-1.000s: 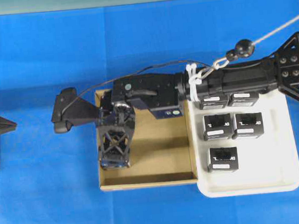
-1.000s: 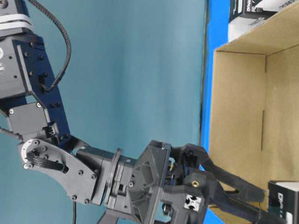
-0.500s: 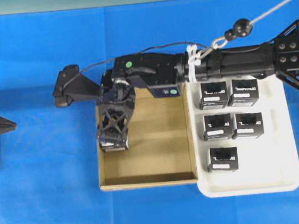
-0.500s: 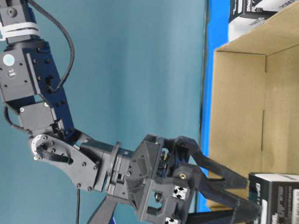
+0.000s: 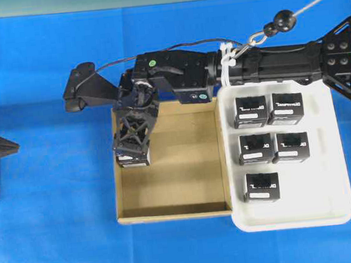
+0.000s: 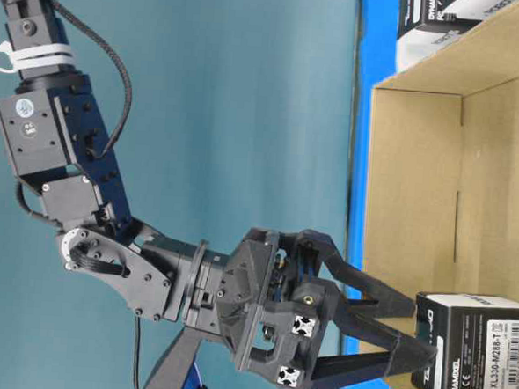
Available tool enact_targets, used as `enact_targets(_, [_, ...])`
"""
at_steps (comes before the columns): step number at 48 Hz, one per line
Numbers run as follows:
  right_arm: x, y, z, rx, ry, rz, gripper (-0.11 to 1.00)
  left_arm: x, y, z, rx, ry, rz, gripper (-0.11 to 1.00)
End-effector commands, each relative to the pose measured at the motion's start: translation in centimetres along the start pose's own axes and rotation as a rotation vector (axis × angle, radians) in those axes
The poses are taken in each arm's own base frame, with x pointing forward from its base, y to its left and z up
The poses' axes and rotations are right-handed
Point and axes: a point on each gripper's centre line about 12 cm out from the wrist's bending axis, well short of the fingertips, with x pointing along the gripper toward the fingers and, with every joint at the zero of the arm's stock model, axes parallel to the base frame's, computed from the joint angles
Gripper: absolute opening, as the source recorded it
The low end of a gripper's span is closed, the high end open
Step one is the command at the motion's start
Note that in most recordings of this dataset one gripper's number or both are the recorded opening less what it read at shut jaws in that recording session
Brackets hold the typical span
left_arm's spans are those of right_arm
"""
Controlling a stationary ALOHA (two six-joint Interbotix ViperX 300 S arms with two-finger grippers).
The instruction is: Pick the box from inside the cardboard box.
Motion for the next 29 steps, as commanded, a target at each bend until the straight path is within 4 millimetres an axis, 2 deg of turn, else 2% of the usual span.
enact_targets(1, [0.1,0.7,0.1,-0.017,-0.005,0.001,1.0,-0.2,0.0,1.2,0.003,-0.029,-0.001,-0.07])
enact_targets(10, [-1.1,1.5,0.4,-0.025,-0.027,0.006,1.0,-0.2,0.0,1.2,0.001,-0.029,-0.001,-0.07])
enact_targets(20, [-3.9,2.2,1.3,-0.034,-0.077,0.015,1.0,-0.2,-0.1,1.2,0.001,-0.029,-0.001,-0.07])
enact_targets(23, [-5.2,2.5,1.5,-0.039,-0.081,0.017,1.0,-0.3,-0.1,1.3,0.001,-0.032,-0.002,-0.07])
enact_targets(29, [-9.0,3.5,1.9,-0.065,-0.077,0.028,1.0,-0.5,0.0,1.6,0.0,-0.043,-0.001,-0.07])
